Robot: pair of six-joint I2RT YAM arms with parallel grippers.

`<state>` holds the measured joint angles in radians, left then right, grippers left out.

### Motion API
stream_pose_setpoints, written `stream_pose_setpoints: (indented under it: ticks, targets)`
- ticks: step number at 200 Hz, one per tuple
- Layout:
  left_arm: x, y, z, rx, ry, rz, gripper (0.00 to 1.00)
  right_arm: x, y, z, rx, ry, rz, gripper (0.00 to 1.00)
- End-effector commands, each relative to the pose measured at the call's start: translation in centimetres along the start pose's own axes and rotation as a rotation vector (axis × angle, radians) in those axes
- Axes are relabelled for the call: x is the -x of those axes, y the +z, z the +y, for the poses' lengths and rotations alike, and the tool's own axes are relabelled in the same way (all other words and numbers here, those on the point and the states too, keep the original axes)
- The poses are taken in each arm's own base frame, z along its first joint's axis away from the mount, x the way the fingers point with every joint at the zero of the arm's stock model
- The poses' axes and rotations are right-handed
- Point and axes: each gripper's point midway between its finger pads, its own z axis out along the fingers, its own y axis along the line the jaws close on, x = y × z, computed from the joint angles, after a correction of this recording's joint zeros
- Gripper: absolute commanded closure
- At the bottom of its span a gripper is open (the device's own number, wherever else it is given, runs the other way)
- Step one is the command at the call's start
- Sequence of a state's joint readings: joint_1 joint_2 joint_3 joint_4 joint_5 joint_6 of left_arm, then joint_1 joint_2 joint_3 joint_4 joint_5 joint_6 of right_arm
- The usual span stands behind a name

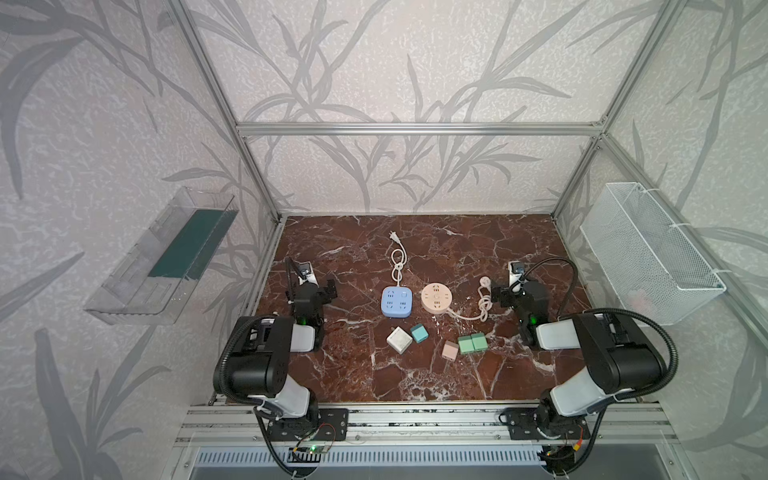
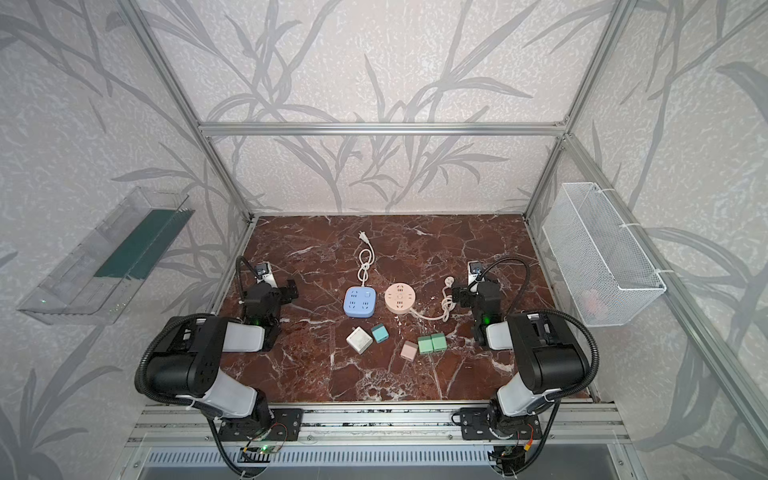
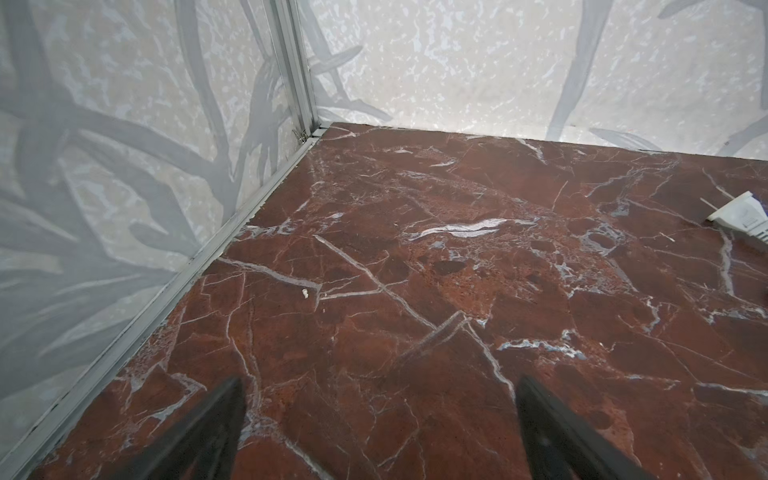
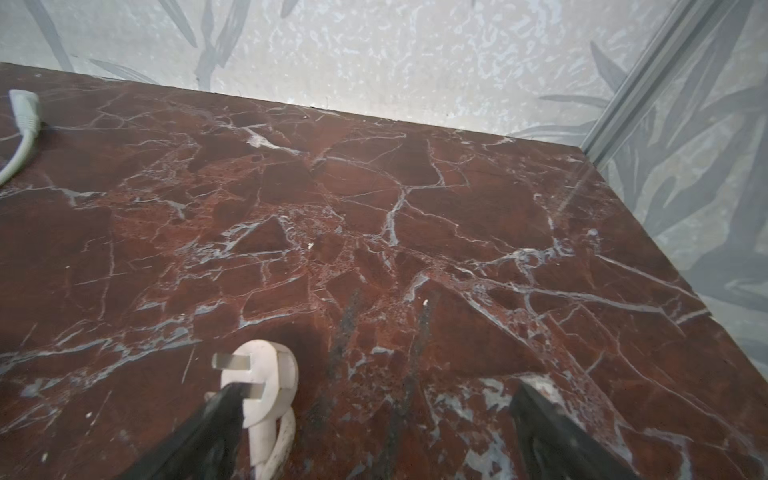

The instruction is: Insert the plug

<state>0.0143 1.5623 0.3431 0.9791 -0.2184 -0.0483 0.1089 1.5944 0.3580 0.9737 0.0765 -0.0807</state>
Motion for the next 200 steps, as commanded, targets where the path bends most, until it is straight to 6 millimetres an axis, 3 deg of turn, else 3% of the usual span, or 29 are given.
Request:
stream_pose_setpoints:
  ticks: [1,200]
  targets:
    - [0.57,0.26,0.11,0.008,-0.006,-0.013,0.01,1.24,0.13,0.12,0.010,0.009,-0.035,0.01]
    - [0.52,0.35,0.31,-0.001,-0.021,-0.009,0.01,1.24,0.13,0.15,0.011,0.010,-0.035,0.01]
